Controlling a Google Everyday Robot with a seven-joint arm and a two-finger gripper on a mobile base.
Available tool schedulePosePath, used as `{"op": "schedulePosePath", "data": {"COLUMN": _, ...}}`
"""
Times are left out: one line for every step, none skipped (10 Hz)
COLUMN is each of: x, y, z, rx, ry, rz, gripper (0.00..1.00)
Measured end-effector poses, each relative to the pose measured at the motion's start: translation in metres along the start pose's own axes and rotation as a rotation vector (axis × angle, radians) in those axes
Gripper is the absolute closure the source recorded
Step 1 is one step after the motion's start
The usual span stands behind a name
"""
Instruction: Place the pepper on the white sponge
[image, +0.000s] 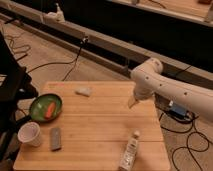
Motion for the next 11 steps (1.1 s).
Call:
{"op": "schedulePosePath", "data": {"x": 0.002, "y": 0.032, "z": -0.001, "rx": -0.024, "ry": 0.005, "rz": -0.040, "gripper": 0.20}}
{"op": "schedulePosePath", "data": {"x": 0.005, "y": 0.064, "z": -0.002, "rx": -0.044, "ry": 0.013, "rz": -0.079, "gripper": 0.20}}
{"op": "schedulePosePath", "data": {"x": 0.006, "y": 0.093, "z": -0.003, "rx": -0.063, "ry": 0.022, "rz": -0.109, "gripper": 0.20}}
{"op": "schedulePosePath", "data": {"x": 0.008, "y": 0.122, "z": -0.004, "rx": -0.080, "ry": 0.033, "rz": -0.134, "gripper": 0.20}}
{"op": "schedulePosePath", "data": {"x": 0.009, "y": 0.143, "z": -0.004, "rx": -0.092, "ry": 0.044, "rz": -0.148, "gripper": 0.20}}
{"op": "schedulePosePath", "data": {"x": 0.009, "y": 0.172, "z": -0.007, "rx": -0.104, "ry": 0.051, "rz": -0.162, "gripper": 0.20}}
{"op": "schedulePosePath", "data": {"x": 0.008, "y": 0.195, "z": -0.010, "rx": -0.120, "ry": 0.058, "rz": -0.165, "gripper": 0.20}}
{"op": "schedulePosePath", "data": {"x": 0.009, "y": 0.217, "z": -0.014, "rx": -0.138, "ry": 0.063, "rz": -0.167, "gripper": 0.20}}
{"op": "schedulePosePath", "data": {"x": 0.011, "y": 0.237, "z": -0.019, "rx": -0.159, "ry": 0.068, "rz": -0.181, "gripper": 0.20}}
{"op": "schedulePosePath", "data": {"x": 0.011, "y": 0.239, "z": -0.019, "rx": -0.159, "ry": 0.066, "rz": -0.182, "gripper": 0.20}}
{"op": "schedulePosePath", "data": {"x": 0.012, "y": 0.237, "z": -0.019, "rx": -0.158, "ry": 0.066, "rz": -0.179, "gripper": 0.20}}
